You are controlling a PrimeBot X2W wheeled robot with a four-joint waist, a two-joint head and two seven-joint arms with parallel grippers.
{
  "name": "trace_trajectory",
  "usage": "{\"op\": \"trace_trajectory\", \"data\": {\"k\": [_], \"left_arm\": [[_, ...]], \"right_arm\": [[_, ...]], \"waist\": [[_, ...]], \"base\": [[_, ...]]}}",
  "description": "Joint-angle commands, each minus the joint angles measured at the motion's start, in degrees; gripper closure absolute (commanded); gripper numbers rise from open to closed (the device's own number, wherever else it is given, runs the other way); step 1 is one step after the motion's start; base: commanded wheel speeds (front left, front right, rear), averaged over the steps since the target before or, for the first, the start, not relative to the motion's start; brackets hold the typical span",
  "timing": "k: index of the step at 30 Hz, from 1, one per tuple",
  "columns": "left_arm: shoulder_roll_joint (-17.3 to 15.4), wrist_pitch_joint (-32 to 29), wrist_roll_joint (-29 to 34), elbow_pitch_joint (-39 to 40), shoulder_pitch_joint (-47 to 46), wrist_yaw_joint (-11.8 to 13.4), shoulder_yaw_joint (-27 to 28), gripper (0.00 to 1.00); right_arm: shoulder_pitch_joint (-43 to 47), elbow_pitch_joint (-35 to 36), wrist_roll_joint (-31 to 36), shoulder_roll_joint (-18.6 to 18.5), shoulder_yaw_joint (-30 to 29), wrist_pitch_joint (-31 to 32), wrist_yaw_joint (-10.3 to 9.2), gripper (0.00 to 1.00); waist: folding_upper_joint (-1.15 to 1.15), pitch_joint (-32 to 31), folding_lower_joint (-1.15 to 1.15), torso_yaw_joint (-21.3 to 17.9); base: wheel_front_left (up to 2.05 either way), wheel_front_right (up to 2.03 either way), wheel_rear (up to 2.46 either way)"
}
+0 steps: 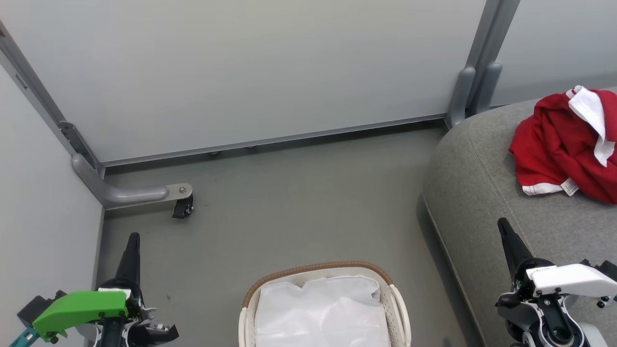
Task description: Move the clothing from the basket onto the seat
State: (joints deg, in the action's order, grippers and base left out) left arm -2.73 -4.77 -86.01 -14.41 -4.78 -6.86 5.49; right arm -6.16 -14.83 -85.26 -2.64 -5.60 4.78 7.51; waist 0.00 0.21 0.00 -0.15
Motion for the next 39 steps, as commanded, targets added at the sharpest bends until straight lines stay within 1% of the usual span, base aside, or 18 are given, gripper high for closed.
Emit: {"op": "trace_trajectory", "data": {"k": [1, 17, 39], "left_arm": [[-0.29, -0.32, -1.21, 0.36, -1.23, -0.38, 0.35, 1.00], [-0.30, -2.02, -6.66, 0.45, -1.91, -0.84, 1.27, 1.00], [-0.29, -2.01, -6.45, 0.43, -1.79, -0.80, 1.23, 1.00]], "right_arm": [[-0.14, 0.44, -1.20, -0.35, -0.34, 0.36, -0.03, 1.00], [-0.04, 0.99, -7.46, -0.40, -1.10, 2.04, -0.04, 1.00], [-0.04, 0.94, -7.24, -0.39, -1.06, 1.90, -0.04, 1.00]], "waist": [[0.00, 0.00, 0.00, 0.01], [0.00, -0.03, 0.00, 0.15], [0.00, -0.03, 0.00, 0.15]], "base": [[0.00, 0.00, 0.00], [0.00, 0.00, 0.00], [0.00, 0.00, 0.00]]}}
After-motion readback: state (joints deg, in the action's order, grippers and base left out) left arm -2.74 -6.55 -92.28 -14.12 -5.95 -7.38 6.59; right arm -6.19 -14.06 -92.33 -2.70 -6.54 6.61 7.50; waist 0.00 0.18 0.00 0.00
